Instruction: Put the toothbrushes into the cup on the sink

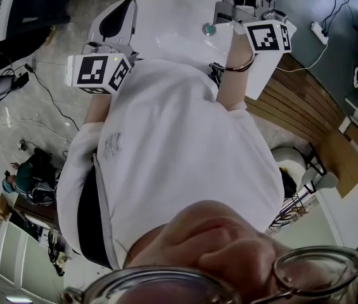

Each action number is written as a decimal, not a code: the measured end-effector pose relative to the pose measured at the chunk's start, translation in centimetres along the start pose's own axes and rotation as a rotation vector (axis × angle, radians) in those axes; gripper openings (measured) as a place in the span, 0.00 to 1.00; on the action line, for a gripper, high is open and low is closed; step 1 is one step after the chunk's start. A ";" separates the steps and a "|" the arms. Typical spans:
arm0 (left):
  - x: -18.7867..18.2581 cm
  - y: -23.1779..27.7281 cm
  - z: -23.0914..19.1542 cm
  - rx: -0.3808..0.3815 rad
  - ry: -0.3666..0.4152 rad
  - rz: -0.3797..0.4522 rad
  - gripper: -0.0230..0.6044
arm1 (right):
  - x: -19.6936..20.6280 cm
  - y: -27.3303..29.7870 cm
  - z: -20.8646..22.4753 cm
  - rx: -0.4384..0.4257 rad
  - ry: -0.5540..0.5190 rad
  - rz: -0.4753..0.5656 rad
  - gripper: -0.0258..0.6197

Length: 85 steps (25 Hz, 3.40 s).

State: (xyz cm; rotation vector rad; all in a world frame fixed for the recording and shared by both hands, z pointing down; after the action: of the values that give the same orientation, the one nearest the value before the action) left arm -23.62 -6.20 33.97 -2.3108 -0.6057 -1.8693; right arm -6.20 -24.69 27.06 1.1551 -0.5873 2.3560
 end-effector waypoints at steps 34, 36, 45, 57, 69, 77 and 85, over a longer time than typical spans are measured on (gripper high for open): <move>1.0 -1.6 -5.7 -0.134 -0.046 -0.064 0.05 | 17.0 8.7 -3.2 -0.188 -0.095 -0.189 0.09; 1.0 -1.6 -5.7 -0.137 -0.045 -0.068 0.05 | 17.8 9.0 -3.1 -0.185 -0.109 -0.195 0.10; 1.2 -1.9 -5.7 -0.144 -0.043 -0.079 0.05 | 20.0 8.9 -2.1 -0.146 -0.178 -0.202 0.10; 1.2 -1.3 -5.4 -0.128 -0.037 -0.078 0.05 | 20.7 8.5 -1.9 -0.168 -0.205 -0.209 0.10; 1.2 -2.3 -5.5 -0.159 -0.030 -0.090 0.05 | 21.6 8.9 -3.0 -0.234 -0.278 -0.205 0.10; 0.9 -1.4 -5.1 -0.127 -0.022 -0.087 0.05 | 23.4 7.7 -1.7 -0.219 -0.298 -0.282 0.10; 1.0 -0.4 -4.1 -0.080 -0.021 -0.077 0.05 | 25.0 6.0 0.0 -0.196 -0.389 -0.406 0.10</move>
State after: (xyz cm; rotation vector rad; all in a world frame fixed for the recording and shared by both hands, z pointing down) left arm -27.32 -6.87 35.85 -2.3927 -0.6429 -1.9389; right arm -23.25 -24.41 46.28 1.4895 -0.6247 1.7090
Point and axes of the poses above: the fingertips, and each gripper's own axes: y forward along the fingers, z to its right, x out of its underside, the point moved 1 cm from there along -y, backward along the fingers, and after that the axes turned 15 degrees about x, right-handed, at the moved point
